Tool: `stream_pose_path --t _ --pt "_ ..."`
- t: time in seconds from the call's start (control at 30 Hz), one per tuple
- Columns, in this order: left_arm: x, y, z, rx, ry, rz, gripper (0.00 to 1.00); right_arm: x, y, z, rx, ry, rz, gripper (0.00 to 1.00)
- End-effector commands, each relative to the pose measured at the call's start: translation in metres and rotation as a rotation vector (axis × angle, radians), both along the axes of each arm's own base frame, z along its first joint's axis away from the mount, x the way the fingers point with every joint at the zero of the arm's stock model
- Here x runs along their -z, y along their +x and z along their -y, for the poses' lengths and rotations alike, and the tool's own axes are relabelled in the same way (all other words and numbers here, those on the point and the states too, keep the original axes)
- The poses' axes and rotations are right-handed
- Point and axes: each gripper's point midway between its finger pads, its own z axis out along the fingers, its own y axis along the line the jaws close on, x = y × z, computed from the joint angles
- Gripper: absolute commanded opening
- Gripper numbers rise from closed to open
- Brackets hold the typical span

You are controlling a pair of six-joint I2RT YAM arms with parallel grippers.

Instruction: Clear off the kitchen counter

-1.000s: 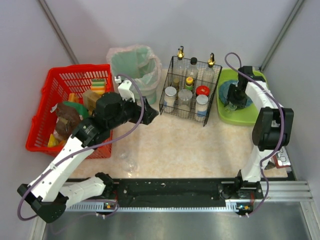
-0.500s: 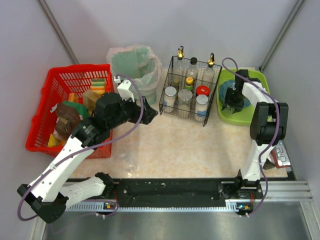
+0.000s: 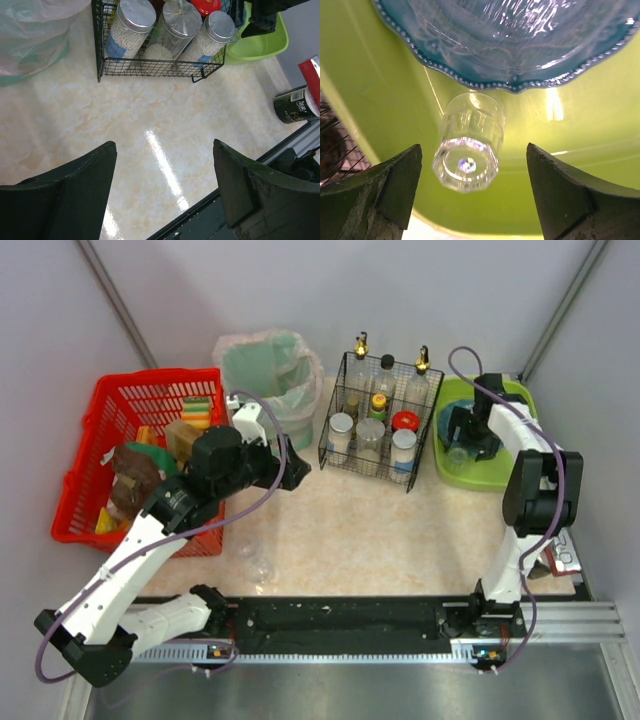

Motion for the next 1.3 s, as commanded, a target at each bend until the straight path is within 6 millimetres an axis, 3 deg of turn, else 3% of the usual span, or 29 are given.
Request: stream_pose_path --t 0.0,0.2,0.37,0.47,0.63,0.73,0.83,0.93,1.07,1.27 --pt "-0.005 -0.001 -0.011 -0.03 0.009 0.034 0.82 -0.069 0.006 0.012 0.043 -0.054 0.19 0.83" --pt "0.013 -0.005 -0.033 -0.096 0.093 0.001 0.82 -0.118 -0.018 0.01 0.094 -0.037 0.304 0.8" --pt "0.042 -0.023 -0.044 -0.066 0.199 -0.102 0.82 -0.136 -0.055 0.011 0.168 -0.026 0.368 0.74" --pt "0.069 -0.032 -0.049 -0.066 0.244 -0.173 0.77 -0.147 -0.078 0.017 0.22 -0.041 0.419 0.71" --pt "0.127 -0.038 -0.069 -0.131 0.364 -0.286 0.59 -0.165 -0.101 0.01 0.236 0.002 0.497 0.7" --pt "0.16 -0.042 -0.083 -0.196 0.452 -0.377 0.5 -0.17 -0.106 0.007 0.227 0.025 0.519 0.7" --pt "0.171 -0.046 -0.082 -0.229 0.458 -0.453 0.47 -0.172 -0.107 0.004 0.213 0.032 0.525 0.7" --pt "0.183 -0.045 -0.085 -0.293 0.448 -0.484 0.47 -0.171 -0.108 -0.001 0.198 0.055 0.522 0.7" --pt "0.2 -0.044 -0.085 -0.378 0.405 -0.523 0.55 -0.176 -0.111 -0.004 0.189 0.073 0.538 0.7" --pt "0.222 -0.045 -0.106 -0.531 0.422 -0.527 0.57 -0.191 -0.115 -0.008 0.167 0.09 0.582 0.71"
